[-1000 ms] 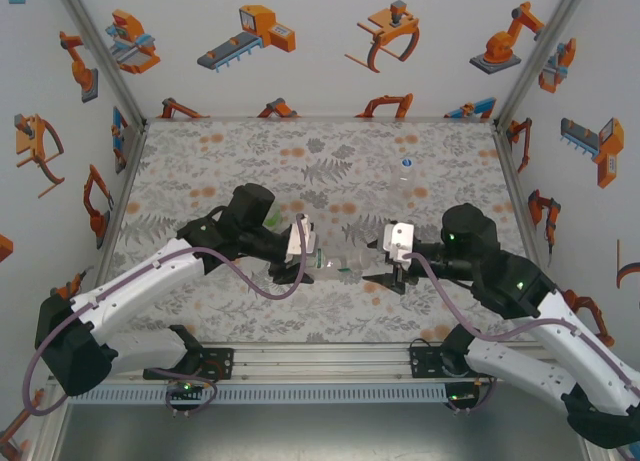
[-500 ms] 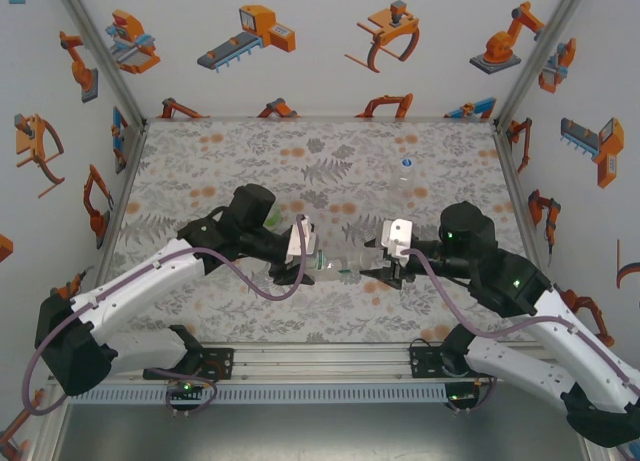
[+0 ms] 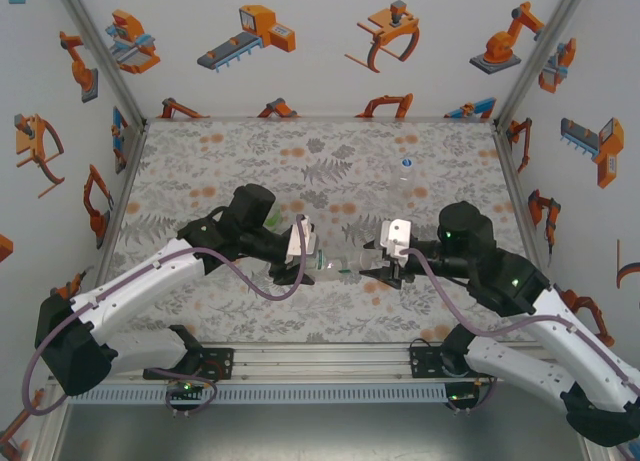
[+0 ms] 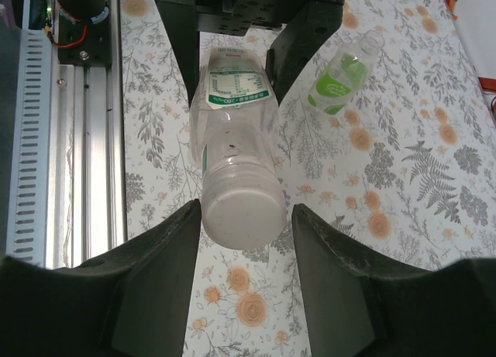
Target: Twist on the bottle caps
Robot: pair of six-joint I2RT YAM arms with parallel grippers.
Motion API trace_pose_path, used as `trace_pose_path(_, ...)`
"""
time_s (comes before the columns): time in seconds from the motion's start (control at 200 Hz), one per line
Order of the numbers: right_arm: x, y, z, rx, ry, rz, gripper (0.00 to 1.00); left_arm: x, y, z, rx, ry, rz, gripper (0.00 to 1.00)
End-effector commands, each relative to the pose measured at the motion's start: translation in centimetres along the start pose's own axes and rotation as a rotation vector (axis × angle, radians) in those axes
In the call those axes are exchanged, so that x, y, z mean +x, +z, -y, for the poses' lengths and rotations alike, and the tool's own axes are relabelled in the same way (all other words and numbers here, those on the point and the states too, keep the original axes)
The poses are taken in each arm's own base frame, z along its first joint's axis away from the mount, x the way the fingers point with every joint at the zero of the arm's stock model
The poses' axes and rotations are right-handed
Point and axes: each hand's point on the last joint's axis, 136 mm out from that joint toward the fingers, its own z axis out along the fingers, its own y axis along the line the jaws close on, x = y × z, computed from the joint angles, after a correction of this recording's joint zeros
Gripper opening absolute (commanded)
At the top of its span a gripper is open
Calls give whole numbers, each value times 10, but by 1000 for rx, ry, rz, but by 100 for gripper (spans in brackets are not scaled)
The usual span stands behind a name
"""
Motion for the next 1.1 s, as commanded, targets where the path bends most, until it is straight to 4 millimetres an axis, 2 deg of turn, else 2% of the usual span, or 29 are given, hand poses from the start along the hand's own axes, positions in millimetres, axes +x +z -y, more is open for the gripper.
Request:
trace_pose_path(0.0,-1,2,-4,-24,18,10,48,-19,-5,4,23,44,54,3)
trace_pose_path(0.21,-2,1,-1,-4,50,14,33,-20,-6,3,10,51,58,3)
trace_pose_path(0.376,-5,0,8,44,213,35,19,-17,-8,-4,-38,53,36,3)
trace_pose_path(0.431,-6,1,14,75,304,53,11,-16,-8,-7,-62,56,28,3)
trace_pose_path(0.476,-7,1,21,108,389,75,0,-15,-9,-9,-82,61,25,3)
trace_pose_path(0.596,0,-1,44,244,664,143,0,-14,-12,-15,-130,68,18,3)
trace_pose_path(0.781,32,-9,69,440,1169,191,0,-10,-15,-25,-196,63,-6,3)
trace_pose_path(0.926,73,-9,64,560,1603,122,0,-8,-16,-31,-229,58,-24,3)
trace_pose_path(1.011,83,-4,58,563,1766,110,0,-6,-16,-33,-235,53,-30,3)
trace_pose_path(1.091,80,2,57,531,1789,106,0,-7,-16,-33,-234,52,-27,3)
